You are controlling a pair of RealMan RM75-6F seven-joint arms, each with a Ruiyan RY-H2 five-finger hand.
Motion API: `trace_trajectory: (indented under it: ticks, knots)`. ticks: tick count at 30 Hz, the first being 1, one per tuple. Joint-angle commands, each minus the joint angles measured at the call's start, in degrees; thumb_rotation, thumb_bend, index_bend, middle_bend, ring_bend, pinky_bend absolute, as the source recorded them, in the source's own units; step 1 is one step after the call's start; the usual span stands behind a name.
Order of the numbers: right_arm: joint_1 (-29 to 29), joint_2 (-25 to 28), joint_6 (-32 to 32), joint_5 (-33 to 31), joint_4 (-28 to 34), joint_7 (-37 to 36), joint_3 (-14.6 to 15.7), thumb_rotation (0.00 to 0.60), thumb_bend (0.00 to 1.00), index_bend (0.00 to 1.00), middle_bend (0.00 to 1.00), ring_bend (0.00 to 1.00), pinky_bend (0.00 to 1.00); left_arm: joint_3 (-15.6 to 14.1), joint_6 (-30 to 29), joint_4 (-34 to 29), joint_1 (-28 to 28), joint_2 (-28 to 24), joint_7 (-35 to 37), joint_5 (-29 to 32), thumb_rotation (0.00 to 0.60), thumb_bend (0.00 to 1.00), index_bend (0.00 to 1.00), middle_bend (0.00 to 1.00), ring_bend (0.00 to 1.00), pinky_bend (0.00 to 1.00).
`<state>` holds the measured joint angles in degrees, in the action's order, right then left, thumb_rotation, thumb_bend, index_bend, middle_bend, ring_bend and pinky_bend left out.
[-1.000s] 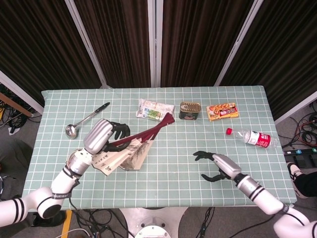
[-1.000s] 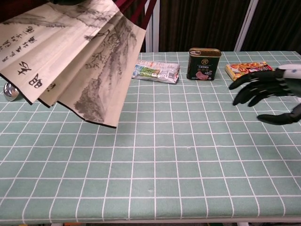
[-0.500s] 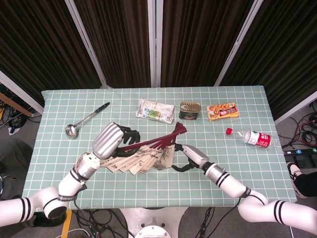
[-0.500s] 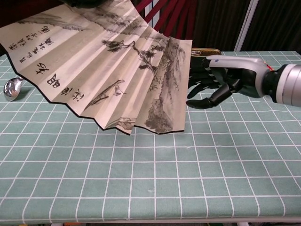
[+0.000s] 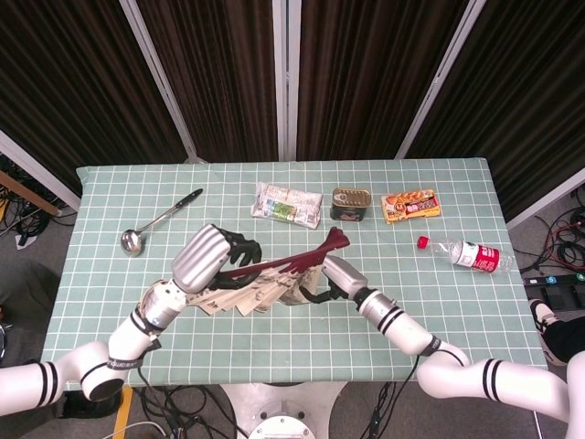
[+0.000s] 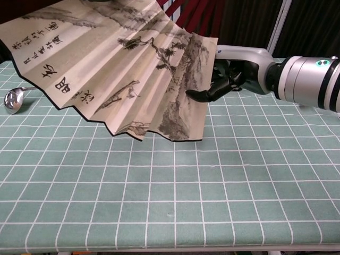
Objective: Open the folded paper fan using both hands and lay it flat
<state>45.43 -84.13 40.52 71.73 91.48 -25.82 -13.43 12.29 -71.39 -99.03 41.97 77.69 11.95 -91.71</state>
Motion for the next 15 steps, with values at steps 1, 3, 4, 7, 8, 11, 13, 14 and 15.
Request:
trace_trajectory:
  ticks: [1, 3, 4, 7, 8, 11, 13, 14, 15]
  knots:
    - [0.57, -1.00, 1.39, -0.55, -1.25, 3.68, -0.06, 0.600, 0.54, 0.64, 0.36, 0.24, 0.20, -0.42, -0.87, 1.09, -0.45, -0.18, -0.57, -0.70, 0.600, 0.38, 0.61, 0.73, 0.73, 0.86]
    - [0.26, -1.08, 3.49, -0.57, -1.75, 6.74, 0.06, 0.600, 0.56, 0.70, 0.37, 0.24, 0.20, -1.06, -2.22, 2.60, -1.02, -0.13, -1.61, -2.06, 0.600, 0.38, 0.61, 0.73, 0.73, 0.86]
    - [0.06, -1.02, 4.47, -0.54, -1.87, 8.05, 0.10, 0.600, 0.56, 0.72, 0.38, 0.24, 0.20, -1.36, -2.94, 3.45, -1.27, 0.01, -2.08, -2.80, 0.600, 0.38, 0.61, 0.73, 0.73, 0.86]
    - [-0.66, -0.53, 7.94, 0.29, -2.27, 12.71, 0.38, 0.600, 0.56, 0.74, 0.39, 0.24, 0.20, -2.59, -4.89, 6.42, -2.01, 0.49, -4.10, -5.25, 0.600, 0.38, 0.61, 0.73, 0.73, 0.86]
    - [-0.89, -0.35, 9.03, 0.70, -2.39, 14.16, 0.50, 0.600, 0.56, 0.75, 0.39, 0.24, 0.20, -2.95, -5.38, 7.25, -2.19, 0.66, -4.66, -5.93, 0.600, 0.38, 0.61, 0.73, 0.73, 0.86]
    - [-1.68, 0.33, 12.84, 2.68, -2.92, 18.63, 0.81, 0.600, 0.56, 0.75, 0.39, 0.24, 0.20, -3.99, -6.61, 9.74, -2.64, 1.27, -5.82, -7.65, 0.600, 0.38, 0.61, 0.73, 0.73, 0.85]
    - [-2.26, 0.77, 15.53, 4.34, -3.39, 21.25, 0.99, 0.600, 0.56, 0.76, 0.39, 0.25, 0.20, -4.47, -7.57, 11.48, -2.88, 1.90, -6.49, -8.68, 0.600, 0.38, 0.61, 0.73, 0.72, 0.85]
    - [-2.50, 0.93, 16.67, 5.13, -3.67, 22.28, 1.08, 0.600, 0.56, 0.76, 0.39, 0.25, 0.20, -4.61, -8.05, 12.36, -2.95, 2.22, -6.97, -9.19, 0.600, 0.38, 0.61, 0.73, 0.72, 0.85]
    - [-2.77, 1.02, 17.85, 5.91, -3.98, 23.22, 1.17, 0.600, 0.56, 0.76, 0.39, 0.26, 0.20, -4.76, -8.57, 13.30, -3.00, 2.56, -7.59, -9.79, 0.600, 0.38, 0.61, 0.73, 0.72, 0.85]
